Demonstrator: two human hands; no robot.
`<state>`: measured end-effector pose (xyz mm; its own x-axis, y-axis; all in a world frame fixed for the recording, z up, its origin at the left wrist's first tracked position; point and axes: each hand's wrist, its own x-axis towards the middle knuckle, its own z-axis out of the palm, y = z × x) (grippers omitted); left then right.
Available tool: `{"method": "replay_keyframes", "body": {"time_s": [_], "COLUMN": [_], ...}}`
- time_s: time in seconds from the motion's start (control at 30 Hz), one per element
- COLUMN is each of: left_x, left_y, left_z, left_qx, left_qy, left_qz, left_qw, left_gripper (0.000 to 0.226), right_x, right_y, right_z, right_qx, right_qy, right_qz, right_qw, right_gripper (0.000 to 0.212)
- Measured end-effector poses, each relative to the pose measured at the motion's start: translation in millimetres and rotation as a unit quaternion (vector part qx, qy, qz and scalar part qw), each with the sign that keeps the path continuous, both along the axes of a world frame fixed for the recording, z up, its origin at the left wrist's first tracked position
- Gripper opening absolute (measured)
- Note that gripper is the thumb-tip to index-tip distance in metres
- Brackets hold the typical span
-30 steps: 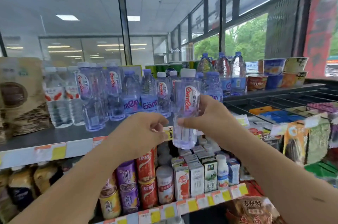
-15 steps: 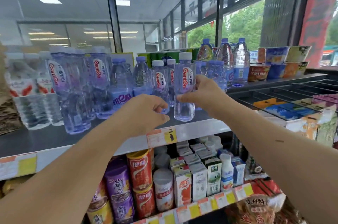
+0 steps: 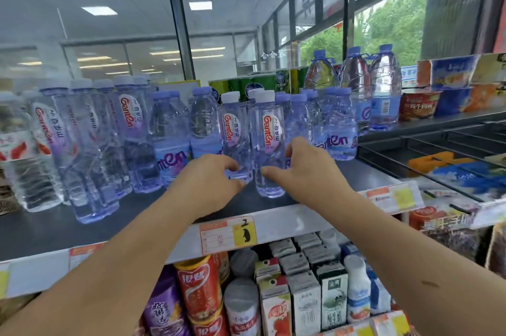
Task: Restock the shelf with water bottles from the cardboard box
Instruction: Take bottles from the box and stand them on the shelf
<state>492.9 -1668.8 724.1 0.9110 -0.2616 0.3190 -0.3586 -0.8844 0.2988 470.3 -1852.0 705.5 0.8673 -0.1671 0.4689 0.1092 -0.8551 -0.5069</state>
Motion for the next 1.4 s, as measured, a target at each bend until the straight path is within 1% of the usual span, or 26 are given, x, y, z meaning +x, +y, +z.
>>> {"method": "replay_keyframes", "body": {"time_s": [0.07,0.17,0.3,0.37,0.43,0.5,0.6,0.8,0.97,1.17,1.27,1.4], "left_x": [9,17,28,31,33,36,38,42,41,34,26,2], "left_y": [-1,-4,-5,-5,-4,-2,-1,-1,-1,-7,-8,-12], "left_z": [0,-2,-8,-12,-15,-17,-18,-22,-25,-27,-24,-20], "left_qx": [-0.004,-0.014,-0.022,-0.032,-0.041,-0.043,-0.061,-0.049,-0.036,-0.040,-0.034,-0.037], "left_qy": [0.000,0.013,0.007,0.010,0.009,0.003,0.005,0.023,0.034,0.035,0.025,0.012], "left_qz": [0.002,-0.028,-0.031,-0.041,-0.050,-0.051,-0.060,-0.050,-0.043,-0.036,-0.032,-0.039], "left_qw": [1.000,0.999,0.999,0.999,0.998,0.998,0.996,0.997,0.998,0.998,0.999,0.998], "left_gripper": [0.043,0.047,0.048,0.045,0.043,0.047,0.050,0.057,0.059,0.063,0.061,0.051], "right_x": [9,27,46,51,52,50,49,59,55,53,44,23], "right_y": [2,6,12,15,16,19,25,27,26,27,26,30], "right_z": [1,2,2,2,3,3,8,15,17,15,10,4], "right_qx": [-0.006,-0.016,-0.025,-0.039,-0.049,-0.052,-0.062,-0.087,-0.123,-0.117,-0.103,-0.104], "right_qy": [0.018,0.008,0.011,0.012,0.002,-0.023,-0.061,-0.044,-0.074,-0.069,-0.062,-0.061], "right_qz": [-0.010,-0.023,-0.041,-0.051,-0.054,-0.054,-0.050,-0.060,-0.062,-0.060,-0.040,-0.013], "right_qw": [1.000,1.000,0.999,0.998,0.997,0.997,0.995,0.993,0.988,0.989,0.992,0.993], "right_gripper": [0.055,0.048,0.039,0.035,0.032,0.029,0.031,0.024,0.022,0.022,0.020,0.020]}}
